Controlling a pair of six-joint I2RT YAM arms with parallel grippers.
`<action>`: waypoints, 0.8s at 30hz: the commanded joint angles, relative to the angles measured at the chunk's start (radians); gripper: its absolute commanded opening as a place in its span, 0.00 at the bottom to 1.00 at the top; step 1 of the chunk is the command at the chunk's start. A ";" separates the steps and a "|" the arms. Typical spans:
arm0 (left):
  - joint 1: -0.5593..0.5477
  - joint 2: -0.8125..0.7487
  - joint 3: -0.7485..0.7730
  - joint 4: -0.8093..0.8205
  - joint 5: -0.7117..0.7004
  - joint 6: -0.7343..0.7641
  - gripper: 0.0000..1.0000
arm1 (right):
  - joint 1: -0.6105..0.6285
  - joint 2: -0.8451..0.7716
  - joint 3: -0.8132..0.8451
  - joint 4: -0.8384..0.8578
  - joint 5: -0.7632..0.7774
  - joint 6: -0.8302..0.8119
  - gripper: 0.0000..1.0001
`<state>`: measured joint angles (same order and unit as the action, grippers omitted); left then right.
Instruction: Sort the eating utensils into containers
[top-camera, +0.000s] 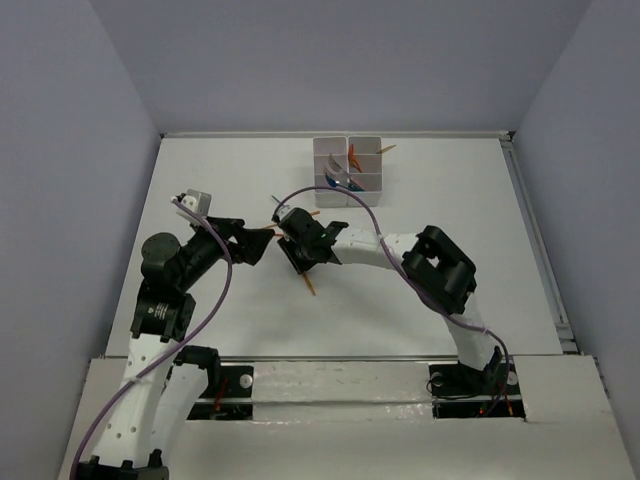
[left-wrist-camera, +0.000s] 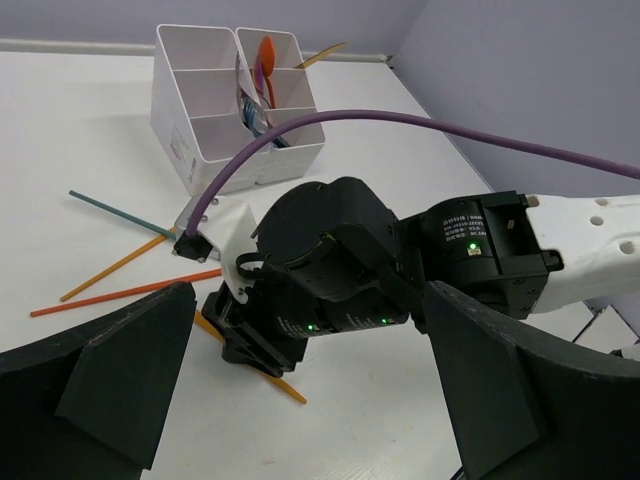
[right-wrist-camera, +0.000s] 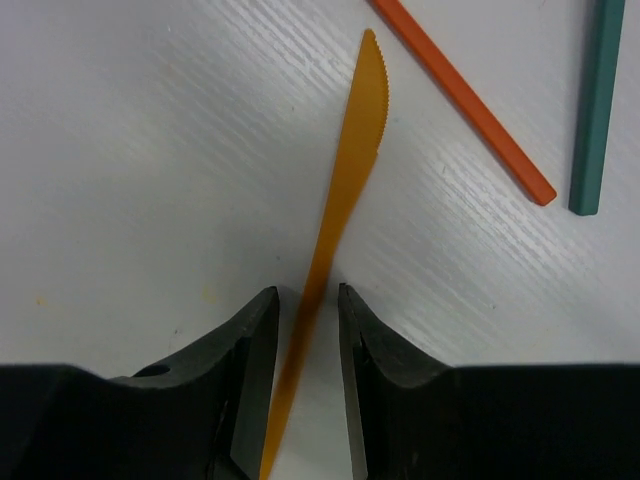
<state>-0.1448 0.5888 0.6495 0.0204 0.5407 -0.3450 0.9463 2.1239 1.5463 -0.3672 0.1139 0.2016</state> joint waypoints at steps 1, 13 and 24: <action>-0.009 -0.023 0.038 0.026 0.004 0.015 0.99 | 0.019 0.057 0.069 -0.045 0.039 -0.010 0.34; -0.027 -0.037 0.042 0.010 -0.022 0.023 0.99 | 0.028 0.033 0.044 -0.110 0.063 -0.007 0.10; -0.027 -0.040 0.047 0.001 -0.036 0.026 0.99 | 0.028 -0.156 -0.089 0.026 -0.013 -0.005 0.00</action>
<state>-0.1684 0.5579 0.6495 -0.0025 0.5098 -0.3367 0.9634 2.0892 1.5066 -0.3923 0.1383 0.1993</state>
